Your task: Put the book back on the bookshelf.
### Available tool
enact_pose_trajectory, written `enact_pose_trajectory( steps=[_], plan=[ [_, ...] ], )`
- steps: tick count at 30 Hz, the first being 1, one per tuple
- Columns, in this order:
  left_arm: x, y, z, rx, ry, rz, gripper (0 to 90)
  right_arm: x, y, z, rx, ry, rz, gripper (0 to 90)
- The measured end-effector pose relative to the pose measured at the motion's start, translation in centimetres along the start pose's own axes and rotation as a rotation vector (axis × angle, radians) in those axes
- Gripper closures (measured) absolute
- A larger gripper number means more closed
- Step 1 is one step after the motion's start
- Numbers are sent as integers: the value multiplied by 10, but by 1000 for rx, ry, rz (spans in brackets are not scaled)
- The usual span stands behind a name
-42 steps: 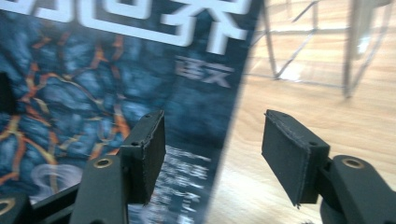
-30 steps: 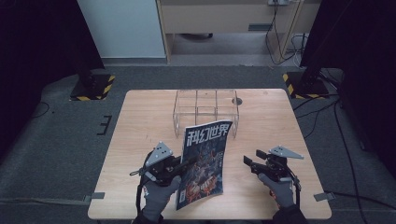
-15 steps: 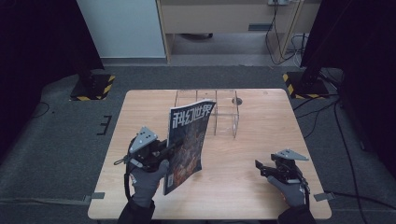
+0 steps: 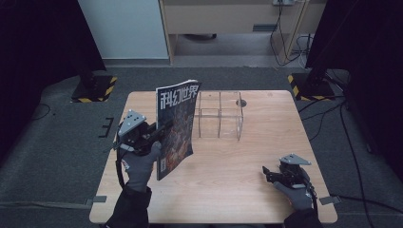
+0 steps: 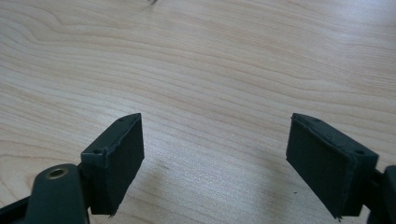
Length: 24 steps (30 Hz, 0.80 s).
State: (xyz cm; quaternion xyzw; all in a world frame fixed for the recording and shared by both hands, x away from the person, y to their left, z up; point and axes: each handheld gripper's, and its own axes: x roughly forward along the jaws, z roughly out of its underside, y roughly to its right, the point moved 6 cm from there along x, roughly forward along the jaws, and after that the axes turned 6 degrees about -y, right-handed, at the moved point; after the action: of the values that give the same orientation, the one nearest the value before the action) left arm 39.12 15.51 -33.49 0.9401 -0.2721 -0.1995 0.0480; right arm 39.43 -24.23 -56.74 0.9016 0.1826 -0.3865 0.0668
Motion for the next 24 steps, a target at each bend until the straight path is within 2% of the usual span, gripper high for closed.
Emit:
enact_pose_trajectory(
  steps=[8, 14, 17, 24],
  plan=[
    [10, -13, -8, -12, 25, -45, 820, 2, 3, 1, -1, -5, 23, 176],
    [23, -24, -13, -29, 42, -83, 820, 2, 5, 2, 7, -12, 31, 175],
    [33, -31, -17, -45, 54, -105, 820, 3, 6, 2, -4, -14, 36, 173],
    [48, -40, -21, -68, 68, -133, 820, 4, 6, 3, -8, -13, 42, 172]
  ],
)
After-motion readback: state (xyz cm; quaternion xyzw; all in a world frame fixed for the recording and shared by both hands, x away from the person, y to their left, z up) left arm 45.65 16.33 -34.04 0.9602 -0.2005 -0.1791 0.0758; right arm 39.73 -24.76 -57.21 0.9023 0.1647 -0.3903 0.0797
